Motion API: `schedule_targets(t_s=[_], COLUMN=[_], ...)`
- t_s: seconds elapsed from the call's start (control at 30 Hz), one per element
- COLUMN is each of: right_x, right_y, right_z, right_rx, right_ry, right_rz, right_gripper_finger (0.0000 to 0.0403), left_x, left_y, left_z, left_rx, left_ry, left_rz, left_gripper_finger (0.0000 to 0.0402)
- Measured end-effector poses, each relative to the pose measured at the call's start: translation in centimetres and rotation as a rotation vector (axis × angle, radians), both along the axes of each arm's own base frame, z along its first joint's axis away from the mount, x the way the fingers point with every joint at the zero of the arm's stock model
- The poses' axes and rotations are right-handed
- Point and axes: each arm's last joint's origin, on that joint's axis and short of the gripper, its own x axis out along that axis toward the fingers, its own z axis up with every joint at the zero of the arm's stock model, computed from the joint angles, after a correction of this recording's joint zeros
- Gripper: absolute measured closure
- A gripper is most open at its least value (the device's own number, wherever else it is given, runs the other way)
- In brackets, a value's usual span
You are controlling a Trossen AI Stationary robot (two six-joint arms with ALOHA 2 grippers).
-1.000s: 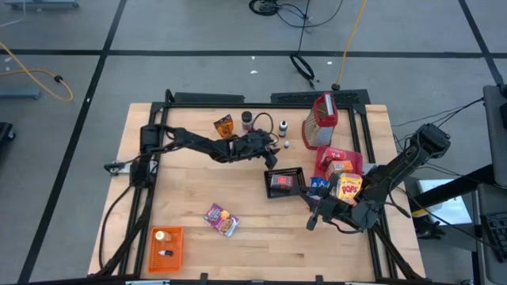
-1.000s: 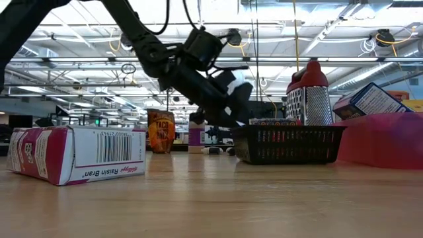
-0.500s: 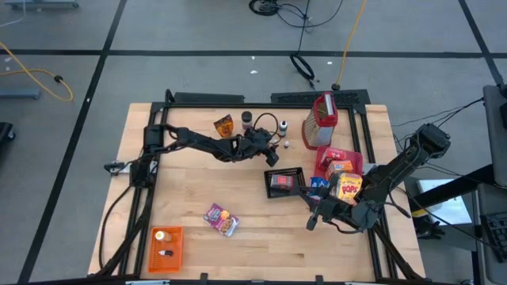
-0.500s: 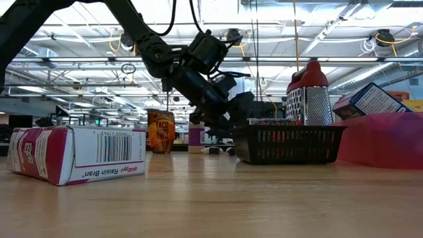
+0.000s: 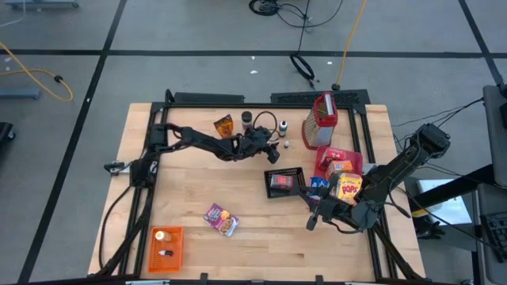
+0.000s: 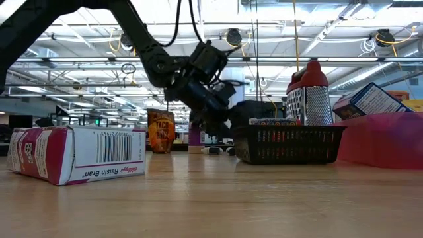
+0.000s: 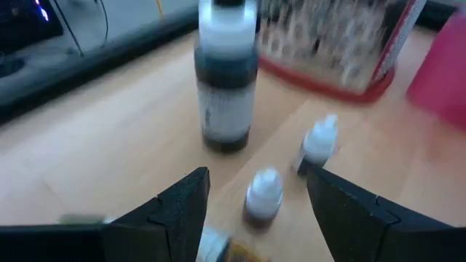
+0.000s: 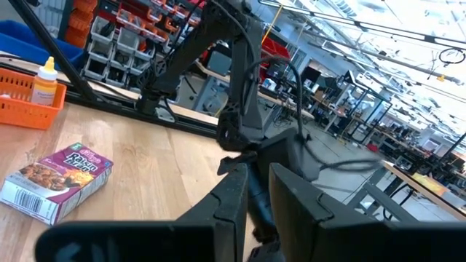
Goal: Pick & Place Kitchen Items
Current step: Put the small orange food coloring bottle into the orange bin
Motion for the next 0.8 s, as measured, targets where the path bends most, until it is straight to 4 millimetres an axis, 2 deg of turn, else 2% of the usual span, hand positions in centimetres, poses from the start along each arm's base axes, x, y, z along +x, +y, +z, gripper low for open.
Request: schedule_targets(t_s=[0.13, 0.47, 0.6, 0.8], right_x=[0.0, 0.0, 0.0, 0.0], right_y=[0.0, 0.0, 0.0, 0.0], right_z=[0.0, 0.0, 0.0, 0.0], right_rx=[0.0, -0.001, -0.001, -0.002], right_ry=[0.0, 0.001, 0.001, 0.002], right_rz=[0.0, 0.0, 0.0, 0.0], right_gripper_finger=[0.0348, 0.0348, 0.0348, 0.0348], left_x=[0.1, 0.1, 0.2, 0.2], left_y=[0.1, 0.6, 0.6, 0.6], left_z=[-1.4, -1.9, -1.8, -1.8], left_rx=[0.008, 0.01, 0.011, -0.017], left_ry=[0.018, 0.004, -0.007, -0.011], left_rz=[-0.005, 0.026, 0.025, -0.036], left_gripper_finger=[0.0165, 0.0176, 0.0218, 0.0311])
